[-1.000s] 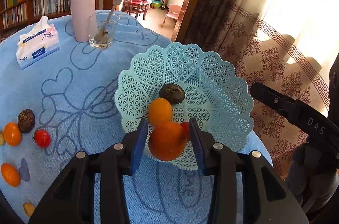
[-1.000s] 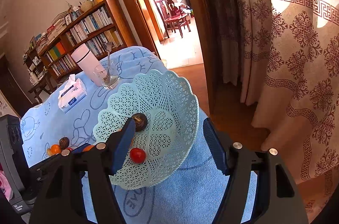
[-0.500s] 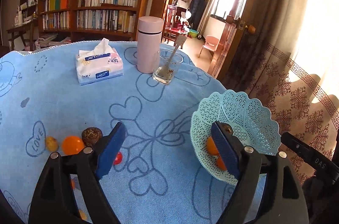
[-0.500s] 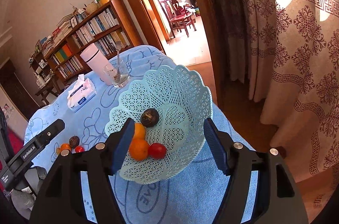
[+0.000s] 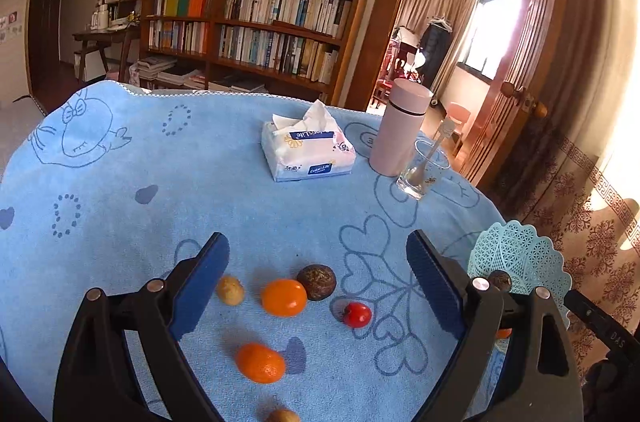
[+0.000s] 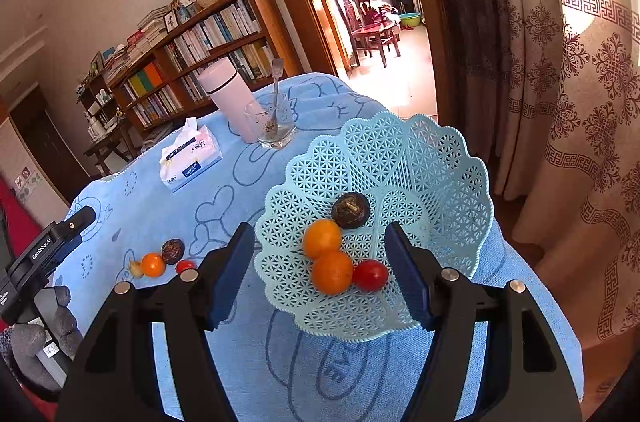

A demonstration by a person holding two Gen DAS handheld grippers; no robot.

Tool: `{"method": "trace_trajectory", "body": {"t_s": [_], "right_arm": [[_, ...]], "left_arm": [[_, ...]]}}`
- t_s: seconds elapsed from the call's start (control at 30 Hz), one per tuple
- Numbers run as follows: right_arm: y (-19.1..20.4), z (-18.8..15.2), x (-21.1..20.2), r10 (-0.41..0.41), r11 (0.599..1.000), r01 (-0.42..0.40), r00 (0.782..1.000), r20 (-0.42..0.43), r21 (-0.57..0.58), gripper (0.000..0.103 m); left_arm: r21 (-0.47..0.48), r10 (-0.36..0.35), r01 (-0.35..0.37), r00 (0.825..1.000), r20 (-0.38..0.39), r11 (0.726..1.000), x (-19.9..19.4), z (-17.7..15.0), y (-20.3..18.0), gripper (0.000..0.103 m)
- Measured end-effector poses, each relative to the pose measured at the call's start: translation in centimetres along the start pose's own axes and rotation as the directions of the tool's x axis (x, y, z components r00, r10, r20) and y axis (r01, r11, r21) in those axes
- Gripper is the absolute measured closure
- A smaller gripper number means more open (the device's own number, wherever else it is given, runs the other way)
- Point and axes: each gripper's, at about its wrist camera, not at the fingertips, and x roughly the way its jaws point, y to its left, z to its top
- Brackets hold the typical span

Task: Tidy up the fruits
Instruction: 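Move the left tool to the small brown kiwi and grasp it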

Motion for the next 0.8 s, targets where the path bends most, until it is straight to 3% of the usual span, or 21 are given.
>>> {"method": "trace_trajectory", "body": {"t_s": [0.27,0.4,0.8], "right_arm": [[1.9,-0.5,1.1,0.016,0.999,-0.017,0.999,-0.034,-0.032,0.034],[2.8,-0.6,1.8,0.018,0.999,-0.02,0.999,-0.051,-0.046,0.034],[4.6,-1.3,4.1,0.027,0.996,-0.036,0.994,-0.109,-0.082,0.034]], "left_arm": [[-0.06,0.112,-0.115,0.992,-0.052,0.992,1.9,-0.9,4.7,0.013],[-0.063,0.124,-0.131,0.987,-0.1,0.989,3.5,-2.1,6.0,0.014],[-0.06,0.097,-0.112,0.972,-0.213,0.992,8.0,-4.5,7.5,0.044]]}}
